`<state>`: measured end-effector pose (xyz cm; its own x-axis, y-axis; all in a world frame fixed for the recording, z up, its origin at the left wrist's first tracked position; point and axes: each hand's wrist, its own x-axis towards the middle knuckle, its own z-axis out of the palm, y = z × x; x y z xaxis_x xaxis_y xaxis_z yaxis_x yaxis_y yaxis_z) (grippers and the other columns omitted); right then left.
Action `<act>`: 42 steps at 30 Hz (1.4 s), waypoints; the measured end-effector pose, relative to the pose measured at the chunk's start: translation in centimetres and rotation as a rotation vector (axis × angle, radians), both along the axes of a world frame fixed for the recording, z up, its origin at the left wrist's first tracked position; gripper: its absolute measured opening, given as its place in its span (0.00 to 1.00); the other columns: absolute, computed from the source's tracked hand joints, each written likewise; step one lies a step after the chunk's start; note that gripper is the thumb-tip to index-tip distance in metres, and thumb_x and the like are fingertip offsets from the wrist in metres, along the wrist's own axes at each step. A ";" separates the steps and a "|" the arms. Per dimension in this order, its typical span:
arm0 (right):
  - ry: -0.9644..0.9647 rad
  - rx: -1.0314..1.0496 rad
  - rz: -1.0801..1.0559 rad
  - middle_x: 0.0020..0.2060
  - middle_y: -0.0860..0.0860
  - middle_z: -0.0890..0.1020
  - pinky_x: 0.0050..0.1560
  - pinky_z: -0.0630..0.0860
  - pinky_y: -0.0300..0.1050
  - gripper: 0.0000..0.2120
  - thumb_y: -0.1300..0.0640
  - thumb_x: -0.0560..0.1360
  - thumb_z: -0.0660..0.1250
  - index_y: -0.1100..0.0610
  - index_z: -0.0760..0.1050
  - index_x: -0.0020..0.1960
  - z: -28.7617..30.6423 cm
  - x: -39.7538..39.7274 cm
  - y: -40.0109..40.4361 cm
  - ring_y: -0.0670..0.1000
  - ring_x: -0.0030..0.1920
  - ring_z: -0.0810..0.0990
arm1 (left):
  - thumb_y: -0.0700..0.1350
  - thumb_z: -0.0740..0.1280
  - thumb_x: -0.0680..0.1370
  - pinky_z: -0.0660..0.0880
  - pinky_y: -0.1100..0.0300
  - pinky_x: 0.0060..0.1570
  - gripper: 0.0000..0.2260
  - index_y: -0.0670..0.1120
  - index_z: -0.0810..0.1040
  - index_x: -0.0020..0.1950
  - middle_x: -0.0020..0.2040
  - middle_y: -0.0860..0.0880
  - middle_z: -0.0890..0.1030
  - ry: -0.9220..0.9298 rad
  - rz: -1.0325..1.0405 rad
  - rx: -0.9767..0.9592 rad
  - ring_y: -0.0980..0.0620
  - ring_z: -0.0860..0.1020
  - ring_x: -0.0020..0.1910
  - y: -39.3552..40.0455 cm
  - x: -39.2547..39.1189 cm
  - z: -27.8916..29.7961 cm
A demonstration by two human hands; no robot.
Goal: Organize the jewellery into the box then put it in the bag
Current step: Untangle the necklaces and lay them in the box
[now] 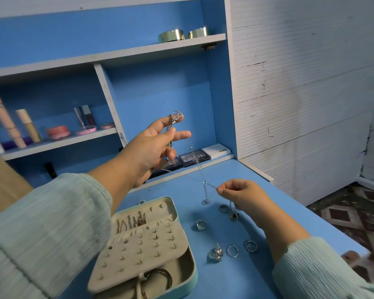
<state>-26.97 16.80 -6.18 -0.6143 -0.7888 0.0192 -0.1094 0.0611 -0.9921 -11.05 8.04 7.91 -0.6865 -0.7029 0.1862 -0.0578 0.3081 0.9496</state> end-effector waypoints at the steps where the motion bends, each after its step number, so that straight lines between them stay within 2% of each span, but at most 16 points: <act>1: 0.008 0.002 -0.021 0.27 0.45 0.75 0.29 0.67 0.33 0.05 0.56 0.73 0.70 0.54 0.79 0.39 0.0 0.0 0.0 0.39 0.22 0.68 | 0.45 0.56 0.82 0.61 0.71 0.18 0.10 0.58 0.75 0.57 0.54 0.52 0.82 0.000 0.004 -0.001 0.58 0.69 0.23 0.0 0.1 0.0; 4: 0.004 -0.005 -0.076 0.25 0.48 0.69 0.24 0.65 0.32 0.07 0.53 0.73 0.69 0.56 0.79 0.39 0.2 0.0 0.2 0.42 0.21 0.64 | 0.45 0.57 0.82 0.59 0.71 0.18 0.10 0.57 0.75 0.57 0.53 0.52 0.83 0.007 0.008 -0.001 0.58 0.69 0.23 -0.1 0.2 0.2; 7: 0.003 0.001 -0.123 0.25 0.49 0.66 0.32 0.65 0.40 0.09 0.51 0.75 0.66 0.54 0.81 0.40 0.2 -0.2 0.1 0.47 0.27 0.64 | 0.45 0.56 0.82 0.59 0.71 0.18 0.10 0.57 0.74 0.58 0.53 0.52 0.83 0.013 0.014 -0.001 0.58 0.69 0.23 -0.2 0.4 0.3; 9: -0.033 -0.006 -0.140 0.26 0.49 0.68 0.34 0.65 0.44 0.11 0.52 0.76 0.64 0.53 0.80 0.39 0.1 -0.5 0.0 0.48 0.29 0.65 | 0.45 0.57 0.82 0.60 0.71 0.17 0.11 0.57 0.74 0.59 0.53 0.52 0.83 0.014 0.019 -0.001 0.58 0.69 0.23 -0.2 0.5 0.4; 14: -0.285 -0.105 -0.076 0.26 0.50 0.69 0.30 0.58 0.41 0.14 0.56 0.79 0.56 0.56 0.70 0.36 0.5 -0.7 -0.2 0.48 0.28 0.63 | 0.45 0.56 0.82 0.62 0.72 0.18 0.11 0.57 0.74 0.59 0.54 0.52 0.82 0.012 0.033 -0.006 0.57 0.67 0.25 -0.2 0.8 0.4; 19: -0.442 -0.216 -0.045 0.26 0.50 0.77 0.40 0.63 0.46 0.14 0.56 0.79 0.54 0.54 0.65 0.34 1.5 -1.0 0.0 0.49 0.35 0.73 | 0.44 0.56 0.82 0.59 0.71 0.19 0.12 0.57 0.75 0.59 0.49 0.51 0.77 -0.006 0.050 -0.030 0.58 0.65 0.26 -0.9 1.0 -0.3; 23: -0.474 -0.256 0.055 0.30 0.51 0.81 0.44 0.65 0.47 0.14 0.57 0.79 0.52 0.54 0.63 0.34 3.4 -0.5 0.1 0.50 0.39 0.75 | 0.44 0.56 0.82 0.60 0.71 0.20 0.12 0.57 0.74 0.60 0.45 0.52 0.76 -0.027 0.024 -0.038 0.58 0.65 0.26 -1.0 1.1 -1.1; 28: -0.447 -0.277 0.162 0.33 0.52 0.82 0.43 0.70 0.45 0.16 0.56 0.80 0.51 0.54 0.62 0.33 6.0 0.2 0.3 0.51 0.37 0.79 | 0.44 0.56 0.82 0.59 0.70 0.20 0.11 0.58 0.74 0.57 0.49 0.53 0.81 -0.013 -0.011 -0.013 0.59 0.68 0.24 -0.9 1.0 -1.9; 32: -0.327 -0.284 0.206 0.36 0.54 0.82 0.44 0.70 0.45 0.17 0.56 0.80 0.51 0.55 0.62 0.33 7.7 0.8 0.5 0.51 0.40 0.80 | 0.44 0.56 0.82 0.59 0.71 0.20 0.11 0.57 0.74 0.57 0.50 0.55 0.82 -0.028 -0.023 -0.009 0.58 0.69 0.25 -0.7 1.2 -2.7; 36: -0.203 -0.288 0.243 0.35 0.53 0.81 0.44 0.70 0.46 0.17 0.57 0.80 0.51 0.55 0.60 0.32 9.3 1.6 0.9 0.49 0.39 0.79 | 0.44 0.56 0.82 0.60 0.70 0.22 0.11 0.58 0.74 0.56 0.51 0.56 0.82 -0.015 -0.029 0.003 0.59 0.70 0.25 -0.6 1.4 -3.4; 42: -0.252 -0.369 0.295 0.34 0.56 0.80 0.38 0.72 0.43 0.16 0.59 0.80 0.50 0.57 0.60 0.33 11.4 2.6 1.2 0.53 0.35 0.80 | 0.45 0.57 0.82 0.60 0.69 0.22 0.09 0.56 0.74 0.58 0.53 0.57 0.81 -0.016 -0.016 0.024 0.60 0.69 0.24 -0.2 1.8 -4.3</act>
